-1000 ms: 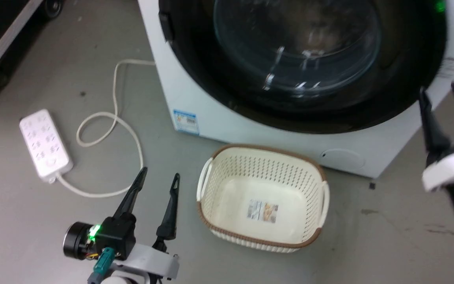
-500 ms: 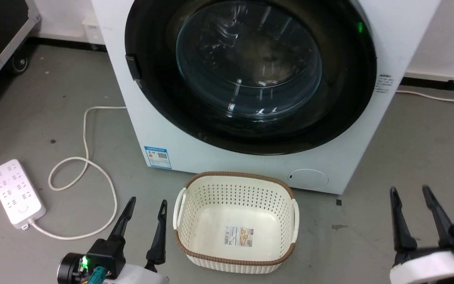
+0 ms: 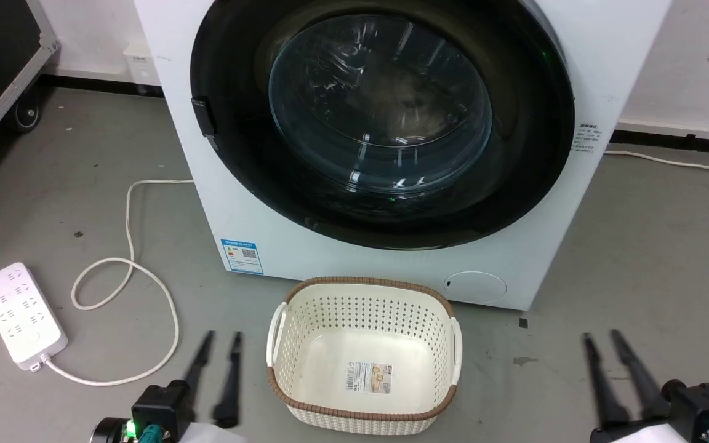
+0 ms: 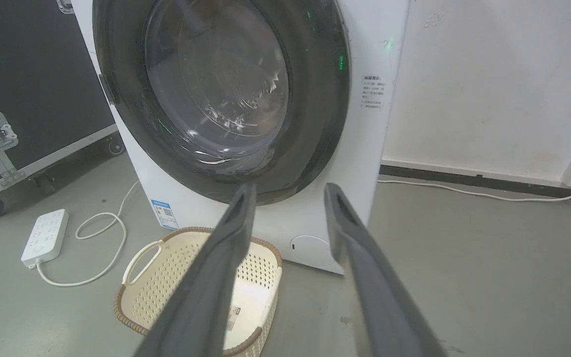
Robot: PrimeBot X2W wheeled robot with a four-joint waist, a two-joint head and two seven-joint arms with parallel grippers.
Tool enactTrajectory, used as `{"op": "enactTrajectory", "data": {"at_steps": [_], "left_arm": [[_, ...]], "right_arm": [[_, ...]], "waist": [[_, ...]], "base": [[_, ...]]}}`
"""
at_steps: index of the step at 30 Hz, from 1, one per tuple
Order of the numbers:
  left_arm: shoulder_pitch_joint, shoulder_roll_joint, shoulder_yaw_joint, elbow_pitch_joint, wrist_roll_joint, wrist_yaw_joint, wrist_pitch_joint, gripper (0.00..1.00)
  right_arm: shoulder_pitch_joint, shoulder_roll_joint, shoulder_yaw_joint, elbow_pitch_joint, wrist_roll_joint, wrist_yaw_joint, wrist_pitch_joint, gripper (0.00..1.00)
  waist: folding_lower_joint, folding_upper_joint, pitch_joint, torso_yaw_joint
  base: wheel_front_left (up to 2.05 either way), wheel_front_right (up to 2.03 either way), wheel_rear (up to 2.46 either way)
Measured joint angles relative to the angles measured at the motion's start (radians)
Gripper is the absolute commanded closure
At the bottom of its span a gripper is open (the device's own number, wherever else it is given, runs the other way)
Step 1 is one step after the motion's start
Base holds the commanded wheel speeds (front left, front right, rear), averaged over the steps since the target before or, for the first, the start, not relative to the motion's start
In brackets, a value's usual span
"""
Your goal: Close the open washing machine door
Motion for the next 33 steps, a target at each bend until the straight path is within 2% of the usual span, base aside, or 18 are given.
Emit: {"op": "enactTrajectory", "data": {"at_steps": [33], "left_arm": [[0.000, -0.001, 0.016, -0.040, 0.024, 0.009, 0.063, 1.00]], "right_arm": [[-0.004, 0.000, 0.017, -0.025, -0.011, 0.000, 0.060, 1.00]], "waist": [[0.0000, -0.0001, 0.002, -0.003]], "base": [[0.00, 0.00, 0.00]]}}
